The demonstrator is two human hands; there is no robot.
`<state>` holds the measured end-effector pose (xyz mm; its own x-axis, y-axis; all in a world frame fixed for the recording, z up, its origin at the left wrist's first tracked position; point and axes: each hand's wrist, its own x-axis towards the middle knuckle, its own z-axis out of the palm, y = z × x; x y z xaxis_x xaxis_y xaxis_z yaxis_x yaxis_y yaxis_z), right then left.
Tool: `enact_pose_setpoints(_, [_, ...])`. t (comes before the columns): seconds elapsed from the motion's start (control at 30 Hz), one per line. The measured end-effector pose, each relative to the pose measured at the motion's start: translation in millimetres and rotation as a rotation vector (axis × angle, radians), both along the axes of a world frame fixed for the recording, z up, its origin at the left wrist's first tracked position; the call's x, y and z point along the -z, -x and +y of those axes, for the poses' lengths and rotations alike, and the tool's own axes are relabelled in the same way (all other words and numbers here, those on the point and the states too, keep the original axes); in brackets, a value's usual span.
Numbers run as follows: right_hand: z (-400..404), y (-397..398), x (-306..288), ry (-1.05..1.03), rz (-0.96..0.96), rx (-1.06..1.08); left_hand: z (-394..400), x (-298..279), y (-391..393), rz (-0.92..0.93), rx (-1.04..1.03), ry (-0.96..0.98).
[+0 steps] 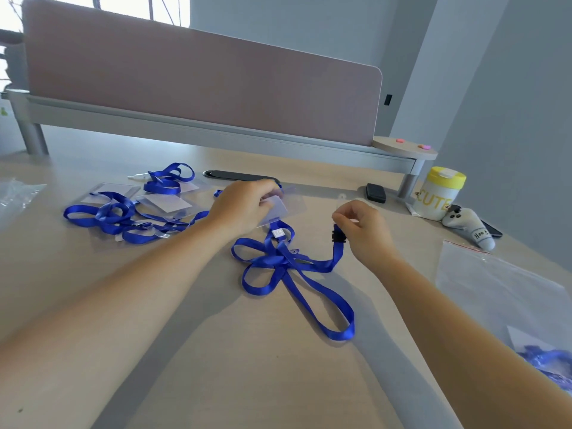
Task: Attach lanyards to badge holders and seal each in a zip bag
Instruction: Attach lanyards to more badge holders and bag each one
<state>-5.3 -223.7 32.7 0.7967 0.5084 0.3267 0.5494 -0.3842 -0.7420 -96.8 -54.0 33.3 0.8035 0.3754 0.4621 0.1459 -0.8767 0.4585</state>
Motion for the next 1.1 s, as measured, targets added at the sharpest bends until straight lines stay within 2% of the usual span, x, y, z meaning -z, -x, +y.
enact_pose_setpoints(0.37, [-21.8, 1.1, -39.8, -0.222, -0.053, 0.009, -31.2, -31.6, -10.4, -0.078, 0.119, 0.298])
enact_pose_setpoints(0.7, [-33.5, 4.8, -50.2, -0.459, 0.144, -0.085, -59.8, -39.2, -13.6, -0.067, 0.245, 0.549])
enact_pose_setpoints(0.93, [-30.4, 0.5, -27.5, -0.325, 0.068, 0.059, -63.8, -30.8, -12.4, -0.101, 0.26, 0.708])
enact_pose_setpoints(1.1, [-31.0, 3.3, -25.2, -0.228, 0.089, -0.041, -62.1, -29.9, -9.3, -0.062, 0.27, 0.706])
